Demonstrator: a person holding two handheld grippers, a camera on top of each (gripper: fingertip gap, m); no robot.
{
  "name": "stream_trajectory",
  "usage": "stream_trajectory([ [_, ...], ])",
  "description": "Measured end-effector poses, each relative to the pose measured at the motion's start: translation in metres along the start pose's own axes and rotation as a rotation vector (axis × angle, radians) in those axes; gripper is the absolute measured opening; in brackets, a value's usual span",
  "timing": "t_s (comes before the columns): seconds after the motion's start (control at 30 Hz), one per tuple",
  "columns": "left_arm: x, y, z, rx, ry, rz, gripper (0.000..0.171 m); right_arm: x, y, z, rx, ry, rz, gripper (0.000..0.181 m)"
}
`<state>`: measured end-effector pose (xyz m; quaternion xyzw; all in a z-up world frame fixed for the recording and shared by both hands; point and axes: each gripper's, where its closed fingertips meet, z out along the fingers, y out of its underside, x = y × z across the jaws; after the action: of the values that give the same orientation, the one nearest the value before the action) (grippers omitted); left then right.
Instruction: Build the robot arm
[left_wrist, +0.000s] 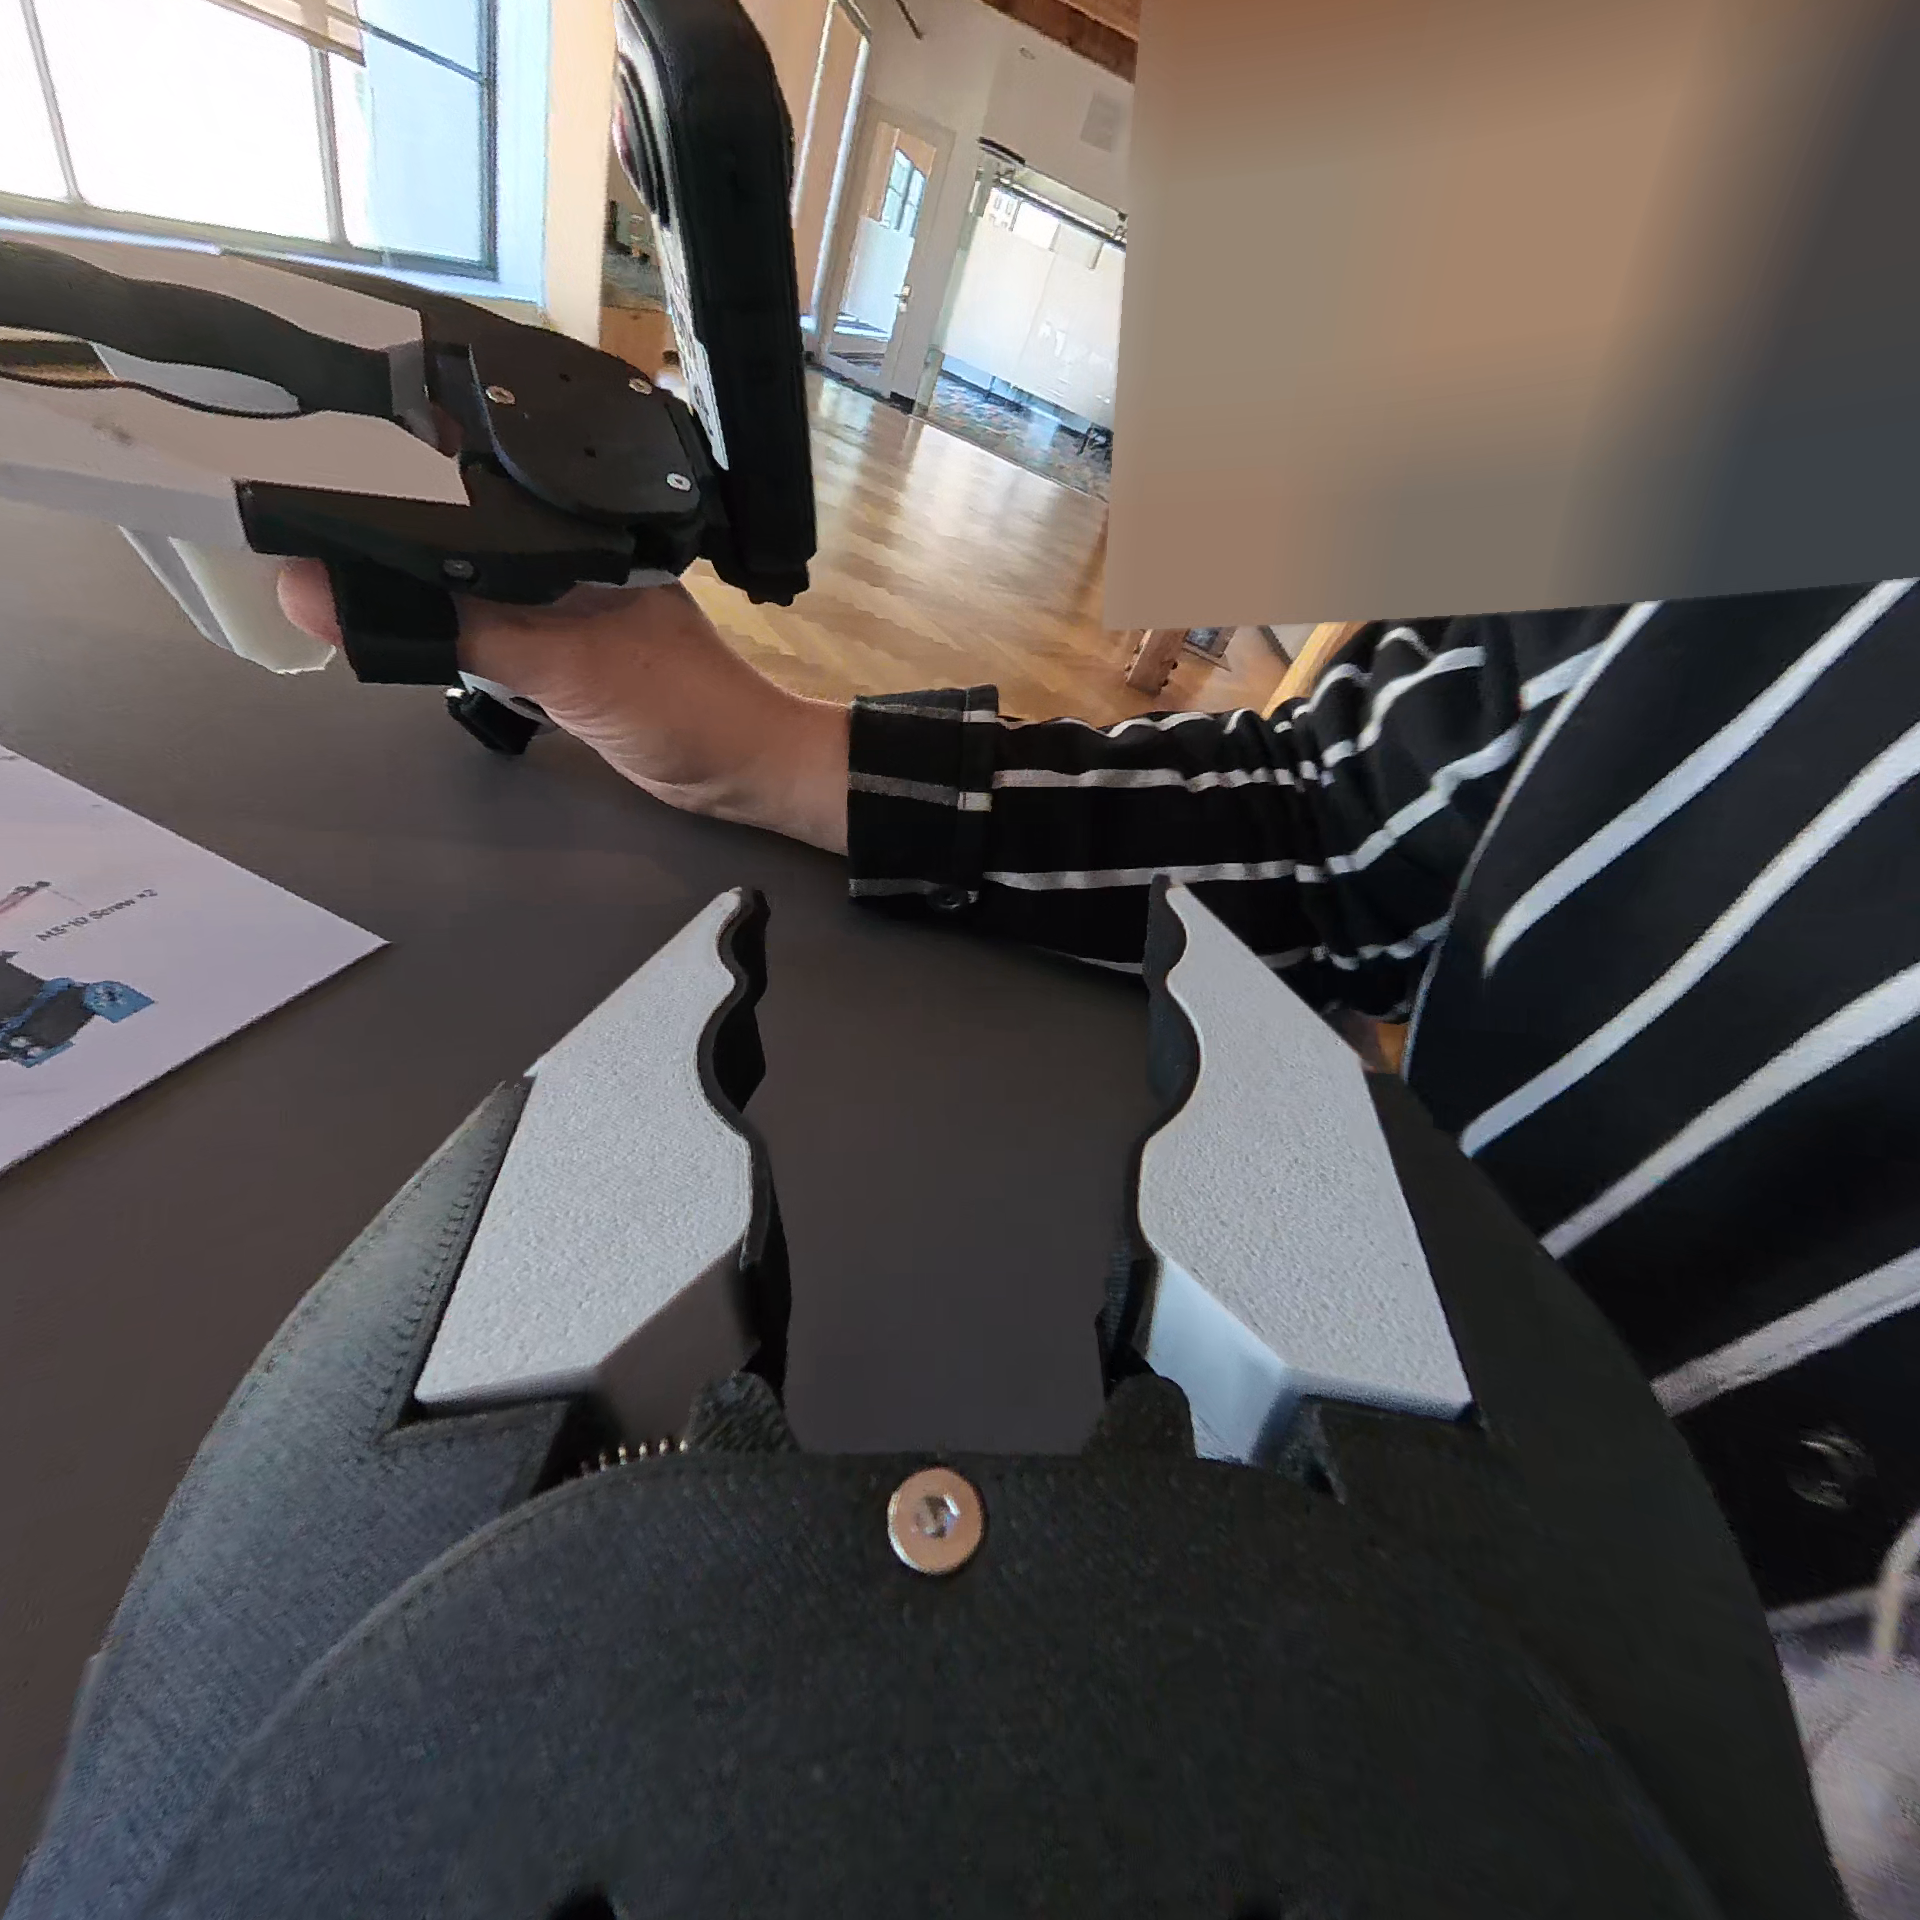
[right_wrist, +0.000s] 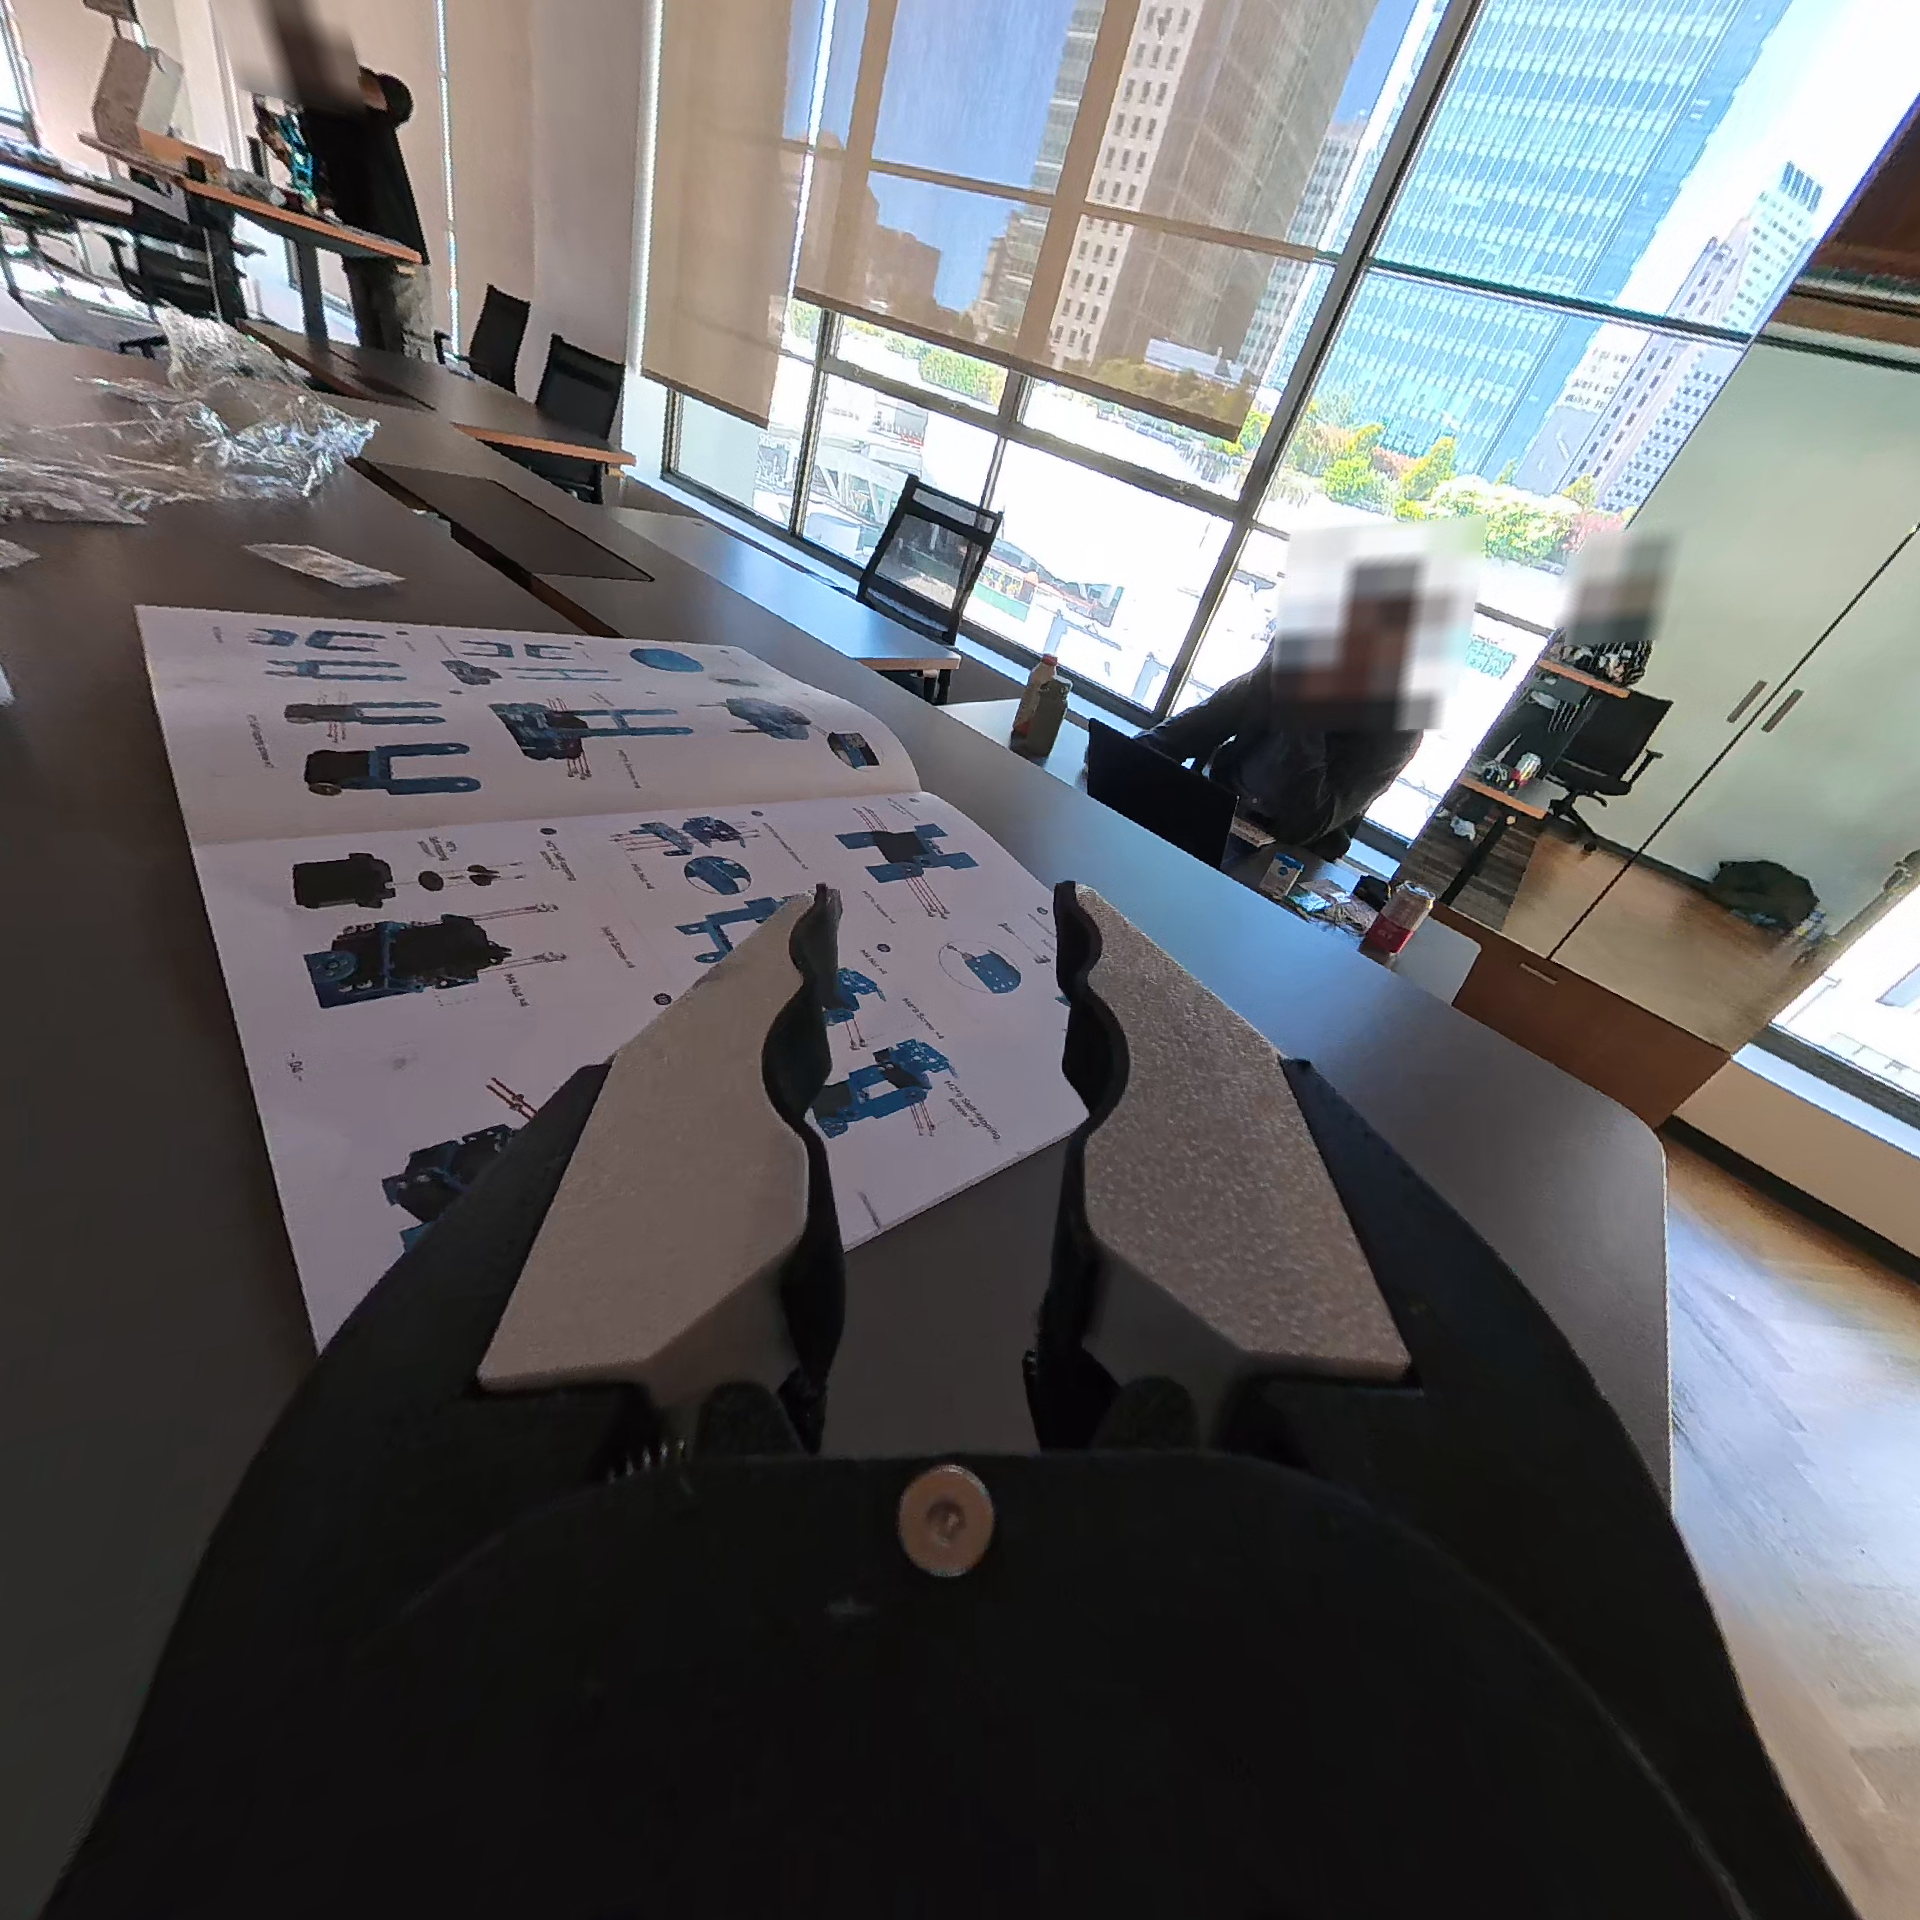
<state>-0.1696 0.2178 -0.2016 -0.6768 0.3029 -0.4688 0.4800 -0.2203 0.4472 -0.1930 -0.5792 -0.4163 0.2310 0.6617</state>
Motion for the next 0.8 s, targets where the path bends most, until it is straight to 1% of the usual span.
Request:
stream_trajectory([
  [0.17,-0.006,-0.002,-0.002,-0.007,-0.05,0.089,0.073,0.0,0.0,0.001,-0.004,-0.004,0.001,0.042],
  [0.27,0.002,-0.018,-0.007,0.033,-0.054,0.14,0.072,0.005,0.001,0.0,-0.004,0.025,-0.003,0.047],
  [0.33,0.005,-0.028,-0.016,0.061,-0.093,0.16,0.072,0.01,0.0,-0.004,0.005,0.043,-0.012,0.047],
  [0.4,0.015,-0.034,-0.033,0.079,-0.121,0.153,0.071,0.018,-0.004,-0.008,0.025,0.075,0.004,0.044],
  [0.43,0.02,-0.032,-0.044,0.071,-0.136,0.155,0.071,0.02,-0.007,-0.01,0.035,0.077,0.017,0.043],
  [0.5,0.031,-0.026,-0.071,0.032,-0.175,0.177,0.071,0.022,-0.01,-0.015,0.011,0.085,0.008,0.042],
  [0.6,0.041,-0.02,-0.125,0.013,-0.255,0.187,0.071,0.012,-0.009,-0.024,-0.069,0.069,-0.07,0.041],
  [0.7,0.037,-0.019,-0.184,0.057,-0.336,0.143,0.071,-0.012,-0.024,-0.03,-0.112,0.033,-0.112,0.042],
  [0.77,0.028,-0.019,-0.223,0.099,-0.385,0.116,0.071,-0.046,-0.047,-0.028,-0.093,-0.054,-0.044,0.044],
  [0.8,0.023,-0.017,-0.242,0.117,-0.401,0.108,0.07,-0.064,-0.061,-0.025,-0.076,-0.085,0.008,0.048],
])
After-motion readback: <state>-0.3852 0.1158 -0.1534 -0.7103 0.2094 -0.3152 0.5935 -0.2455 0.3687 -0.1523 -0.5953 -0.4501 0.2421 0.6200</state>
